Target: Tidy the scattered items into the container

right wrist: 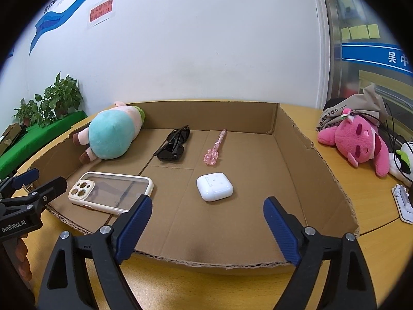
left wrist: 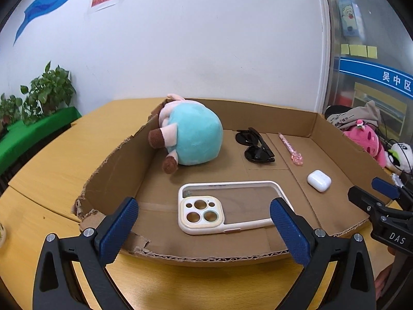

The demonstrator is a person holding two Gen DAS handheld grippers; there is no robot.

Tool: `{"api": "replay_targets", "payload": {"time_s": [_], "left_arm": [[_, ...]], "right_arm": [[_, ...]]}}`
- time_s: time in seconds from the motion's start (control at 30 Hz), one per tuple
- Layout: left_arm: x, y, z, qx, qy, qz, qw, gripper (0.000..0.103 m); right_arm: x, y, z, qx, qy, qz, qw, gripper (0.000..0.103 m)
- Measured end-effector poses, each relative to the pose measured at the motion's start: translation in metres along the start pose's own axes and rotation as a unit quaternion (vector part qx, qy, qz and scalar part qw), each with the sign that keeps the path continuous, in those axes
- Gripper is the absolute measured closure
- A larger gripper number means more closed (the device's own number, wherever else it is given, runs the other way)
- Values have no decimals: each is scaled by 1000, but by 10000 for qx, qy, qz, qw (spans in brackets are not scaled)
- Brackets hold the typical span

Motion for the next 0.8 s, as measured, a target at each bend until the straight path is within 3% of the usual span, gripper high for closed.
{"api": "replay_targets", "payload": {"time_s": [0.23, 0.43, 0.5, 0.63, 0.8], "left_arm": [[-1, 1, -1, 37, 15, 13, 10000, 0], [3, 8, -19, 232, 395, 587, 9972, 0], [2, 8, -22, 276, 410, 566, 9972, 0], [0, 16, -27, 0, 409, 513, 9978, 0], [-1, 28, -31, 16, 478, 759, 9960, 0]], "right_arm": [[0, 0, 2, -66, -5, 42, 10000, 14], [-1, -1, 1, -135, -2, 95, 9999, 10], [-1, -3, 0, -172, 0, 116, 9998, 9], [-1, -5, 0, -196, -2, 132, 9997, 8], [-1, -7, 0, -132, -18, 87, 9999, 8]]}}
Point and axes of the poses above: each gripper's, at about its wrist camera, not at the fingertips, and z roughly the way its jaws point, y to its right, x to its top, the point moved 10 cm from there along z, roughly the way its jaws point, and after that the axes turned 3 degrees about x, right-handed, at the moved point
